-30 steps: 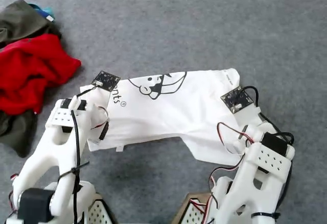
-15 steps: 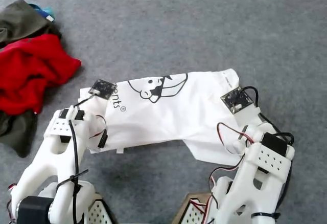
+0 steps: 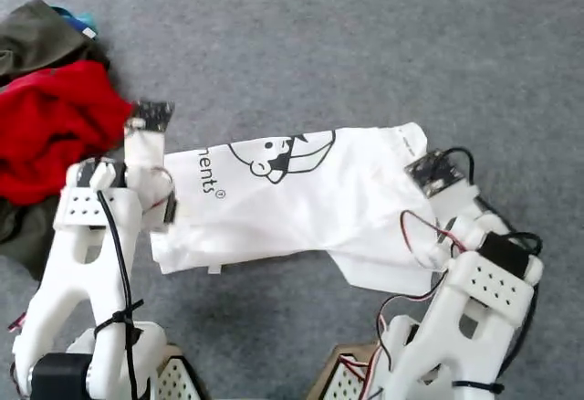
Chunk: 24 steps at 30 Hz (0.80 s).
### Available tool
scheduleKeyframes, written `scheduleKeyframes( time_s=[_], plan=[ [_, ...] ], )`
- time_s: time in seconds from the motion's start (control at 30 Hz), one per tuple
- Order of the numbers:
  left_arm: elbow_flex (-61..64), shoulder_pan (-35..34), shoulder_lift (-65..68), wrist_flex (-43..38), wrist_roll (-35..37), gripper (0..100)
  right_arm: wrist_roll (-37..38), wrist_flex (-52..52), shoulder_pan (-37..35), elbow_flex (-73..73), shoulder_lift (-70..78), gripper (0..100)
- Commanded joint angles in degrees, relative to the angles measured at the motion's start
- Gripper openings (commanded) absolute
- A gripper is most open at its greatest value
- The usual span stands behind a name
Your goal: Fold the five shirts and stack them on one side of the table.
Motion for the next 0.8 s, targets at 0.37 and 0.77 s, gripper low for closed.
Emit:
scheduleKeyframes(
  time_s=[0.37, 0.77],
  plan=[
    [-5.2, 0.1, 27.6, -30.9, 6.2, 3, -22.3, -13.0, -22.2, -5.4, 18.8, 1.5],
    [-5.8, 0.2, 32.3, -33.9, 5.8, 3, -22.0, -15.0, -22.2, -1.5, 26.2, 1.5]
  ],
)
